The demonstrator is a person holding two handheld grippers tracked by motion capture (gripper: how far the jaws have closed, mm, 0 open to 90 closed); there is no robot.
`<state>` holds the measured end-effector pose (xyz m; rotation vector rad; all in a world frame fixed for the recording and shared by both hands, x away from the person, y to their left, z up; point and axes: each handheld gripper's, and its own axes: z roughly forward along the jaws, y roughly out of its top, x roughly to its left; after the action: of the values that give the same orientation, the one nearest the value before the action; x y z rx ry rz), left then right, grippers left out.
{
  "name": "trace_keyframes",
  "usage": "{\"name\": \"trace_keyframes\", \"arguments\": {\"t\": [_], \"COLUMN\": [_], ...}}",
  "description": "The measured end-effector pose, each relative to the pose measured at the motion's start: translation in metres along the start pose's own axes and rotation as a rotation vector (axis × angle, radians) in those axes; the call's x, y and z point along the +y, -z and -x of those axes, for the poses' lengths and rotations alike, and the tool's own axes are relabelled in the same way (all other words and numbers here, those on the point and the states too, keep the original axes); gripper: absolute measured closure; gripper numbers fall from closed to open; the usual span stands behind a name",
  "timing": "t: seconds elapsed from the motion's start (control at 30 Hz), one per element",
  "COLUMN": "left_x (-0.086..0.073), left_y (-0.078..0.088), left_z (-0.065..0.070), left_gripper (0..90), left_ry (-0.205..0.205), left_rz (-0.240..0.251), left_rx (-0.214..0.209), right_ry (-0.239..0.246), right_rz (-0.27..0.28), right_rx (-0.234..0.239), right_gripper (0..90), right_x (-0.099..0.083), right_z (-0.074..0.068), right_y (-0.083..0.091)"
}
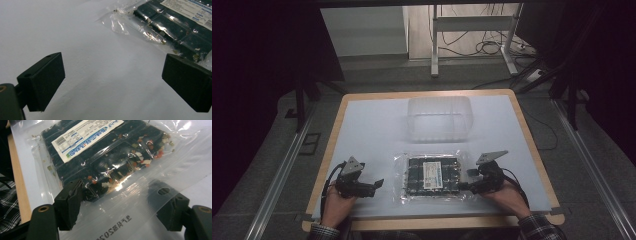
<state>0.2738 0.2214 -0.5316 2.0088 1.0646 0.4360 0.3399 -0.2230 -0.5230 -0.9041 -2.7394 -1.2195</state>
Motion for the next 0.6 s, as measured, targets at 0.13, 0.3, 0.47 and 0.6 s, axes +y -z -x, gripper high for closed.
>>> {"name": "trace_keyframes", "arguments": {"t": [0.13,0.3,0.47,0.6], "left_x": [0.000,0.000,0.000,0.000], "left_y": [0.000,0.000,-0.001,0.000], "left_z": [0.000,0.000,0.000,0.000], "left_gripper": [4.2,4.2,4.2,4.2], "left_ry": [0.000,-0.001,-0.002,0.000], "left_rz": [-0.002,-0.004,-0.007,-0.006], "left_rx": [0.000,0.000,0.002,0.004], "right_ry": [-0.018,-0.011,-0.020,-0.035], "right_rz": [0.003,-0.005,-0.004,0.014], "right_rx": [0.028,0.053,0.075,0.081], "right_gripper": [36.4,49.5,60.1,69.6], "right_x": [0.004,0.008,0.011,0.016], "right_z": [0.004,0.006,0.005,0.003], "right_y": [-0.003,-0.008,-0.011,-0.011]}}
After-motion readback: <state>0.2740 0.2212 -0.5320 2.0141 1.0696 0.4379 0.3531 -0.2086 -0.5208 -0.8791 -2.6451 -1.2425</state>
